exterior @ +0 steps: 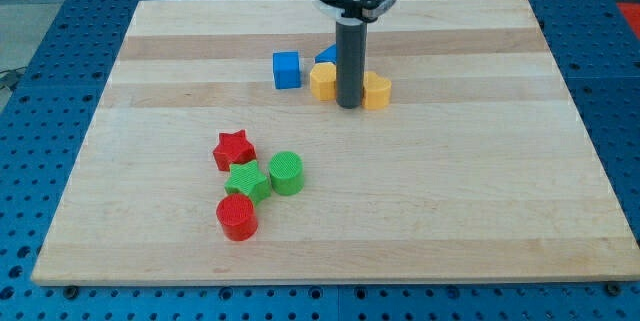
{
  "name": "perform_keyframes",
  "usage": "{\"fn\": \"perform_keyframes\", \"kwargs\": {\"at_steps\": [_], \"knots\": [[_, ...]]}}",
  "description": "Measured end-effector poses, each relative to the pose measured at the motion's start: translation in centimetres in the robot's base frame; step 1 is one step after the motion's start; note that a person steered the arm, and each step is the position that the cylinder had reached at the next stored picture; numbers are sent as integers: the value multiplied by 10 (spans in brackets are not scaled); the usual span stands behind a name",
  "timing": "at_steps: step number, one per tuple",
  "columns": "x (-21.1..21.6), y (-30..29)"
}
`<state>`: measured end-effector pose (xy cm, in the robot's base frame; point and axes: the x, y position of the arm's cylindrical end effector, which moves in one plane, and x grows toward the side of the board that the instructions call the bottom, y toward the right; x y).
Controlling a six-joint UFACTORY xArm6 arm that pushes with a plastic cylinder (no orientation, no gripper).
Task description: Slightly move the yellow heart to the right of the yellow hexagon
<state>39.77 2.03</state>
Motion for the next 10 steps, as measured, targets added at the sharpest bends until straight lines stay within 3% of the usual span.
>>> {"fn": "perform_keyframes", "kwargs": {"at_steps": [2,3,4,10], "knots": [[65,0],[78,30],[63,68],[16,65]]}}
